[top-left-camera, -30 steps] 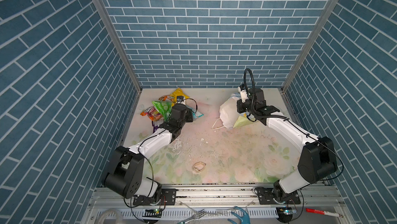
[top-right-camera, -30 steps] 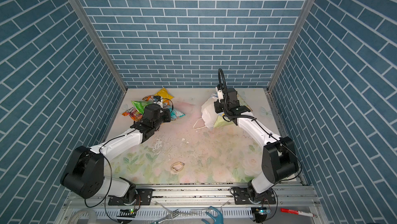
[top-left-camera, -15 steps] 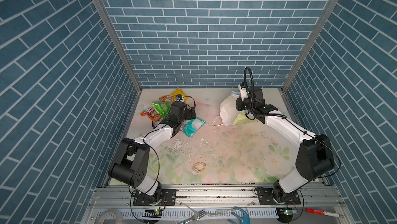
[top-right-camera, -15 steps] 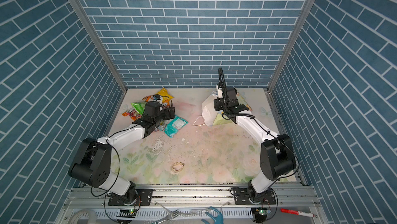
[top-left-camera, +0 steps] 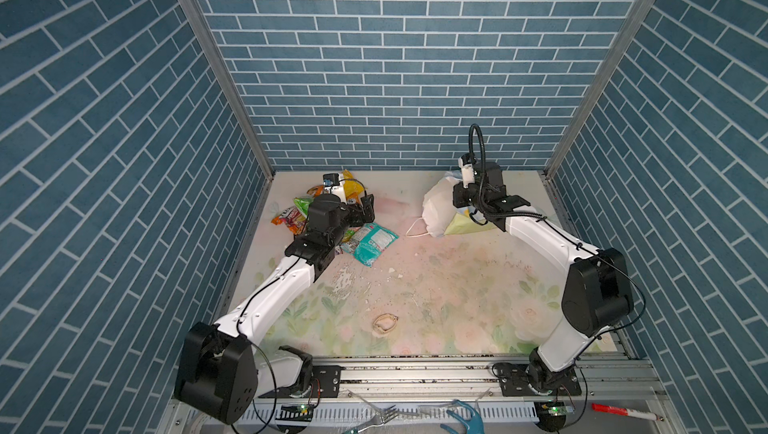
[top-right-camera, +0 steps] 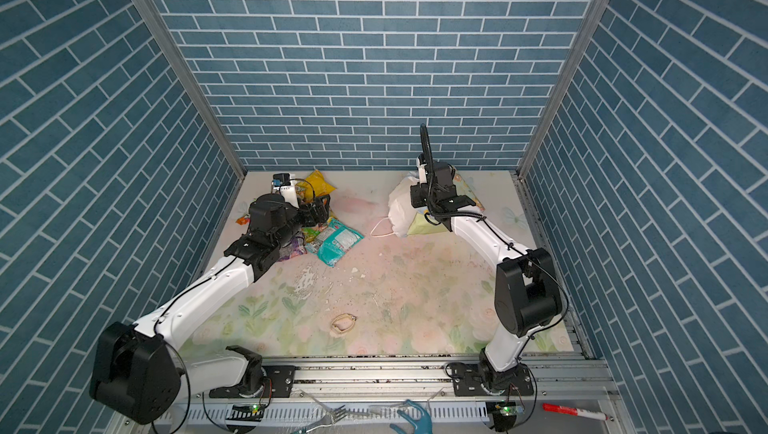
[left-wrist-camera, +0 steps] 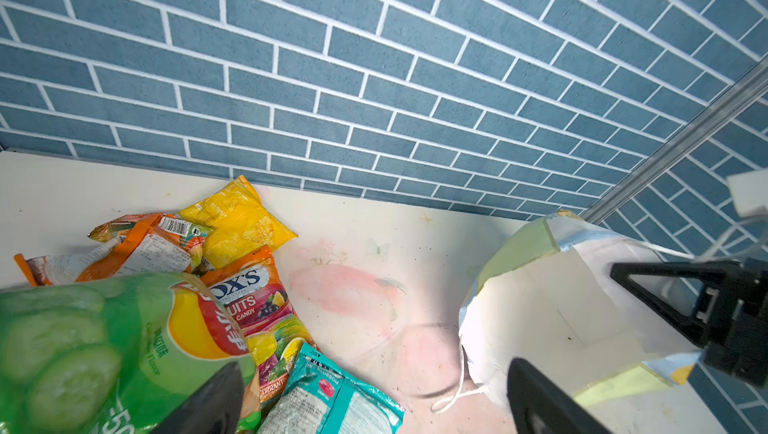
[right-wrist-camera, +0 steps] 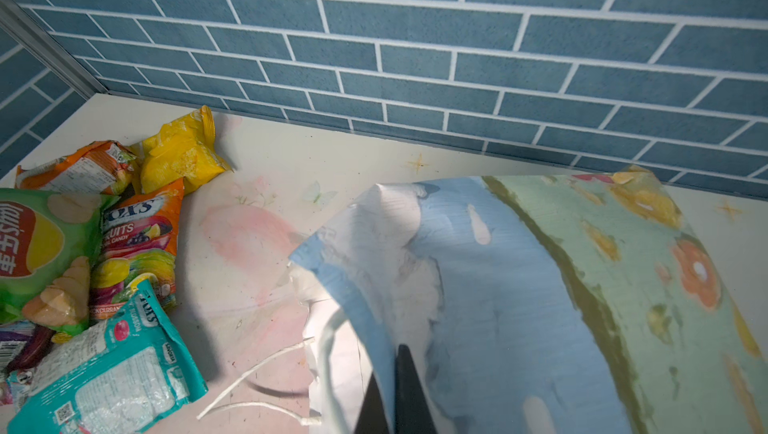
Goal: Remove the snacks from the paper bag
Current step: 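Set the paper bag down farther from the robot and open the right gripper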
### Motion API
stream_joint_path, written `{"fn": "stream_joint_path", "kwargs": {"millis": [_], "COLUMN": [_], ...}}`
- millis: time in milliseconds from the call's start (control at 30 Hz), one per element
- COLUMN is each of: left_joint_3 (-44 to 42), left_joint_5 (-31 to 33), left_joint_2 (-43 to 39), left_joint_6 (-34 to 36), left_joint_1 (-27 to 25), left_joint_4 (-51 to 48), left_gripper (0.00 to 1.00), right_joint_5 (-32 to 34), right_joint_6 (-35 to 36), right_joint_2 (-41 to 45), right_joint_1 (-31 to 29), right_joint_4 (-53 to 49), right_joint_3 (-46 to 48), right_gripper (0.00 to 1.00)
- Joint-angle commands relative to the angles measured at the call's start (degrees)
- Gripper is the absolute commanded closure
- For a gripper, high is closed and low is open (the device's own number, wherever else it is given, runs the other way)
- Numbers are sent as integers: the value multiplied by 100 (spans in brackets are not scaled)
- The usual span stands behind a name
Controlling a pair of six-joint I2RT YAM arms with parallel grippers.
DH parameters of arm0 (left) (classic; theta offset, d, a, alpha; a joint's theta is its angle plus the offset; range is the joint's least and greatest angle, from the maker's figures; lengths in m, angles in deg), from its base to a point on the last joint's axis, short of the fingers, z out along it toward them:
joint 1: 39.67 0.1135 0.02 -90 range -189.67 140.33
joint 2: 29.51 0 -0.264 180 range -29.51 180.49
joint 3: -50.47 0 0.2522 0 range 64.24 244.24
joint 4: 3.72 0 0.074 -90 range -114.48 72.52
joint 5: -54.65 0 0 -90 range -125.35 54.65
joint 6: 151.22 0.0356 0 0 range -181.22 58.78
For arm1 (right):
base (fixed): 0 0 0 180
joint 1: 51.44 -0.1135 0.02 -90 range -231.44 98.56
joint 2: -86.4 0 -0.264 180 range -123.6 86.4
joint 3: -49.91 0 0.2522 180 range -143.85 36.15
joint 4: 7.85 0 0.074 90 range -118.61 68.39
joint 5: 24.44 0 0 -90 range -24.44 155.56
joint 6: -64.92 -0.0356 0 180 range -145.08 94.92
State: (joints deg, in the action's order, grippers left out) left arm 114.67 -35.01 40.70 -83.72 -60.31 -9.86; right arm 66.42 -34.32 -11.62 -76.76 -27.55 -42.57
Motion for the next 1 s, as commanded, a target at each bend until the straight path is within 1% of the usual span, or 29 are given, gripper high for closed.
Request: {"fn": "stream_joint_path", "kwargs": {"millis": [0, 67, 133, 233, 433, 733, 833, 867, 900, 967], "left_joint_3": [-179, -201, -230, -348, -375, -375, -362, -363, -359, -363], "left_joint_5": [-33, -34, 9, 104, 159, 119, 89, 80, 88, 121], "left_joint_2": [-173, -232, -279, -413, -509, -452, -403, -390, -386, -398], "left_joint_6": [-38, -10, -7, -3, 23, 9, 0, 11, 9, 30], "left_joint_1": [-15, -12, -12, -14, -16, -12, -10, -13, -15, -11], "left_joint_4": [-261, -374, -477, -452, -524, -463, -454, -454, -462, -455], "left_gripper": [0, 1, 0, 0, 0, 0, 0, 0, 0, 0], "right_joint_5": [-423, -552, -841, -1034, -1474, -1681, -1763, -1770, -1782, -1725], "right_joint_6": [-311, -414, -485, -606, -855, -868, -826, -826, -813, -791], "right_joint_2": [-171, -269, -400, -625, -1279, -1969, -2230, -2252, -2226, -2055], "right_joint_1": [10, 10, 7, 8, -65, -302, -355, -369, -374, -390], "right_joint_4": [32, -30, -131, -182, -459, -763, -1084, -1178, -1205, -1190], "right_joint_3": [-266, -388, -536, -766, -1554, -2560, -3036, -3127, -3136, -3022], "right_gripper": [100, 100, 100, 100, 100, 100, 92, 87, 72, 54]}}
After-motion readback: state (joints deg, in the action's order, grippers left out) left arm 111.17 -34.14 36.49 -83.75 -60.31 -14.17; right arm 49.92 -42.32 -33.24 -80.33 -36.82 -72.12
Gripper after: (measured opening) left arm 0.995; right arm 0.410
